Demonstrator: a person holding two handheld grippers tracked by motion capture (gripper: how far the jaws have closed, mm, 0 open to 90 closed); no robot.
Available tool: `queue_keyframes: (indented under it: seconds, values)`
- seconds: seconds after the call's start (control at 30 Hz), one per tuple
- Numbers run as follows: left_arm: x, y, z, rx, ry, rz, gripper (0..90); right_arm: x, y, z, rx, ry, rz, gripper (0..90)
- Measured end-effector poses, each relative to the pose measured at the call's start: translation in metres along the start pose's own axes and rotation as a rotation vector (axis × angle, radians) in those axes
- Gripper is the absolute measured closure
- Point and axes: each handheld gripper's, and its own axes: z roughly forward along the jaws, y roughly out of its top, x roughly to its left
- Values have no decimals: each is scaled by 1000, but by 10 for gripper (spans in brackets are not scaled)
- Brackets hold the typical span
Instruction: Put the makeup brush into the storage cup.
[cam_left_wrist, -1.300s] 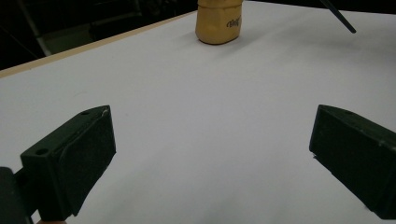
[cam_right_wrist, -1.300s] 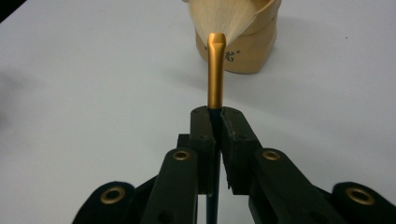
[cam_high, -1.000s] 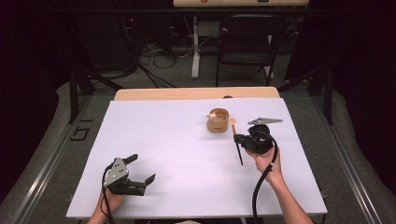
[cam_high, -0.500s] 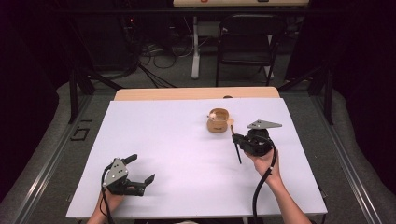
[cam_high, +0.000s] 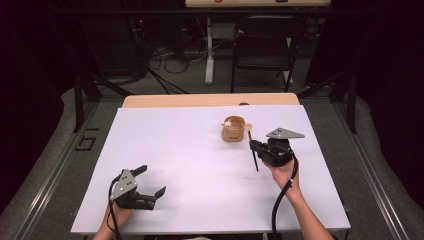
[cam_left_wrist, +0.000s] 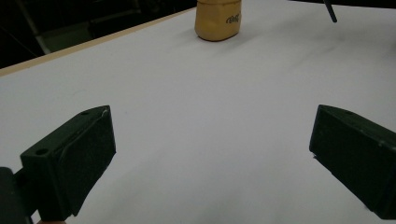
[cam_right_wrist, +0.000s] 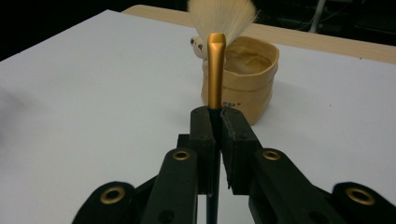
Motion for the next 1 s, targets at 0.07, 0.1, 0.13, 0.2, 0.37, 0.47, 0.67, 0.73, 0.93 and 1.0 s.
queue_keyframes:
  seconds: [0.07,0.1,0.13,0.2,0.37,0.47,0.67,0.73,0.93,1.0]
  values:
    - [1,0,1,2,-1,-1,2,1,1,-1,-16,-2,-5,837]
    - [1,0,1,2,-1,-1,2,1,1,-1,-16,-2,-5,837]
    - [0,-1,0,3,-4,0,2,1,2,-2,-30,-6,-12,837]
    - [-1,0,0,4,-1,2,2,1,3,-1,-32,-3,-16,837]
    - [-1,0,0,6,-3,7,2,3,4,-2,-52,-7,-36,837]
    - [-1,0,1,8,-4,4,3,3,5,-2,-69,-4,-39,837]
    - [-1,0,0,8,0,9,3,2,8,-3,-80,-10,-48,837]
    - [-1,0,0,8,0,6,3,2,10,-3,-88,-13,-58,837]
    - [-1,0,2,10,-8,6,3,2,13,-1,-96,-19,-64,837]
    - [-1,0,1,8,-6,6,3,2,14,0,-103,-20,-68,837]
